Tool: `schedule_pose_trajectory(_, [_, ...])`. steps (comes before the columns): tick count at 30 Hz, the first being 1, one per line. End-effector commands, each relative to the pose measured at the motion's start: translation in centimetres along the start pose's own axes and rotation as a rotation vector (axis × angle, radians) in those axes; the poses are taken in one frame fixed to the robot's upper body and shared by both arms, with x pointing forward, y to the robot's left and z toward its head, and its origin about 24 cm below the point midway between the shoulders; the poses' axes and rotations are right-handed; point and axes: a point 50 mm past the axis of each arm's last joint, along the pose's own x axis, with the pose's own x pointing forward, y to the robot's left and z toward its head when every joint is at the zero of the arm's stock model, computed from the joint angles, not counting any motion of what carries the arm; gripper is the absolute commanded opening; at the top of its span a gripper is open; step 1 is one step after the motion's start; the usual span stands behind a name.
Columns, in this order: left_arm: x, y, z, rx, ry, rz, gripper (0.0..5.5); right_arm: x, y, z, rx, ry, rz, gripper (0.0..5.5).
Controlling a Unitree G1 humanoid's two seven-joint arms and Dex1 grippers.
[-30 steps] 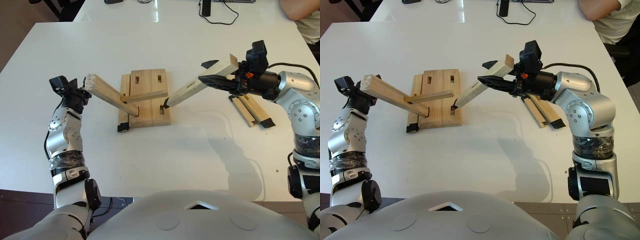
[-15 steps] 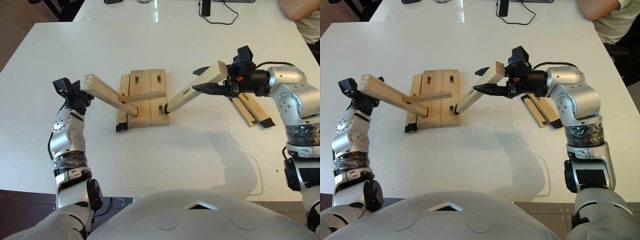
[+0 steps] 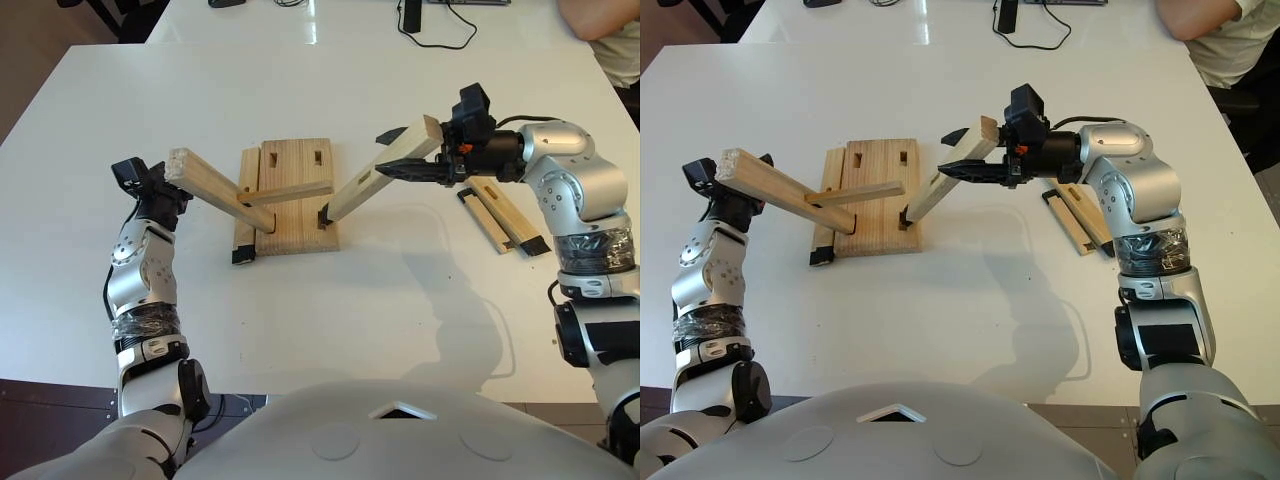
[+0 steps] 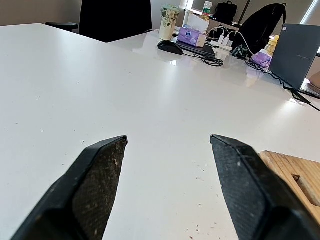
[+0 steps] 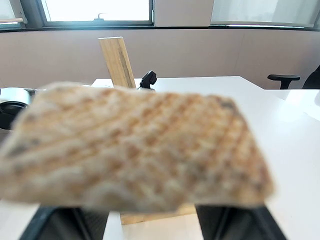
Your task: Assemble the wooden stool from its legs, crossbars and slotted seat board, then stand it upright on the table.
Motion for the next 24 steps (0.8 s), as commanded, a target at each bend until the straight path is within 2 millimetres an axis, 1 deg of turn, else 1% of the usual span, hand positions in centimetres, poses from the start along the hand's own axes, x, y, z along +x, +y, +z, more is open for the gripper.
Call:
schedule_pose_trajectory(1, [0.0,-0.3,0.2,0.001,-0.009,-0.007,3.08,0.5,0.2,0.1,-0.010,0.009,0.024,2.03])
schedule_pose_trajectory(6, [0.2,-1.6,2.0,-0.004,-0.091,-0.040,3.08,1.1,-0.4,0.1,-0.021,0.057,0.022,2.03])
schedule_pose_trajectory(9, [0.1,-2.6,3.4,0.015,-0.148,-0.068,3.08,1.1,-0.6,0.8,-0.030,0.076,0.031,2.03])
schedule_pose_trajectory(11, [-0.1,-3.2,4.1,0.019,-0.180,-0.077,3.08,1.0,-0.7,1.2,-0.037,0.096,0.040,2.03])
schedule_pose_trajectory(16, [-0.7,-4.2,5.1,0.025,-0.237,-0.081,3.08,1.1,-1.3,1.8,-0.055,0.154,0.067,2.03])
schedule_pose_trajectory(19, [-1.0,-4.8,5.8,0.025,-0.274,-0.080,3.08,1.3,-1.5,1.6,-0.061,0.203,0.085,2.03])
schedule_pose_trajectory(21, [-1.3,-5.3,6.5,0.036,-0.307,-0.086,3.08,1.4,-1.6,1.4,-0.066,0.240,0.089,2.03])
schedule_pose_trajectory(24, [-2.0,-5.4,8.0,0.060,-0.365,-0.079,3.08,2.2,-1.9,1.8,-0.077,0.265,0.080,2.03])
